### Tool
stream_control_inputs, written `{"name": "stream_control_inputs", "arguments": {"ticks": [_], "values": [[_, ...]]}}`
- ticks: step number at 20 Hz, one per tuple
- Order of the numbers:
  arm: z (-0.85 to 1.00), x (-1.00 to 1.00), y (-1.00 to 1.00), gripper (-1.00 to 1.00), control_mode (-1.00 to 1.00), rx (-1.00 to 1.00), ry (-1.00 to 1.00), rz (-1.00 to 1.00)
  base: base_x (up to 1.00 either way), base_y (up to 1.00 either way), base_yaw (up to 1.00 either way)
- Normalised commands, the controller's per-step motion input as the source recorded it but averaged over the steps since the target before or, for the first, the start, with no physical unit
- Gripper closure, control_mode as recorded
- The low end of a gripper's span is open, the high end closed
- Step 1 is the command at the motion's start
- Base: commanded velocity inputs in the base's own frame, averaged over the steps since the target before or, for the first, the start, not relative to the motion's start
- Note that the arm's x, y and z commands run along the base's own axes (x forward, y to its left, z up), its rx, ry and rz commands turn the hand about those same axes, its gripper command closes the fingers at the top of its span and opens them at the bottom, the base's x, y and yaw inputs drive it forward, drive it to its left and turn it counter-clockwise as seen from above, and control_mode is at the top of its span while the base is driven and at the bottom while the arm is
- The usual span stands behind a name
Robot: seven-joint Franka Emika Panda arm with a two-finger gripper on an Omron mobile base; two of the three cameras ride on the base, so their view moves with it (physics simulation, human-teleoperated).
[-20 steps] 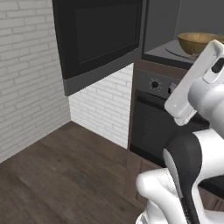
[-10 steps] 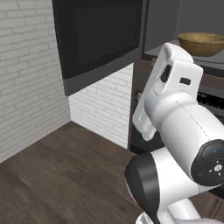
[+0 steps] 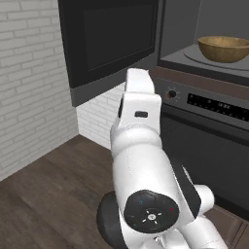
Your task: Pick the lemon wedge from the sink and place it in the bowl. Then pick the bowl and place it in the microwave. Then close the microwave door and press the start button.
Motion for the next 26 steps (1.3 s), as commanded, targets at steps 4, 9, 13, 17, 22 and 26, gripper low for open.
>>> {"name": "stream_control_inputs", "arguments": {"ticks": [4,9,13,17,22,26], "values": [[-0.31,0.15,0.59,-1.0,-1.0,-0.11,-0.11,-0.05,0.0,0.0,0.0],[-0.24,0.29,0.41,-1.0,-1.0,-0.02,-0.03,-0.04,0.0,0.0,0.0],[-0.14,0.38,0.31,-1.0,-1.0,0.0,0.0,-0.03,0.0,0.0,0.0],[-0.11,0.53,0.53,-1.0,-1.0,-0.01,0.0,-0.1,0.0,0.0,0.0],[-0.08,0.52,0.41,-1.0,-1.0,-0.02,0.0,-0.12,0.0,0.0,0.0],[-0.14,0.54,0.29,-1.0,-1.0,0.0,0.0,-0.09,0.0,0.0,0.0]]}}
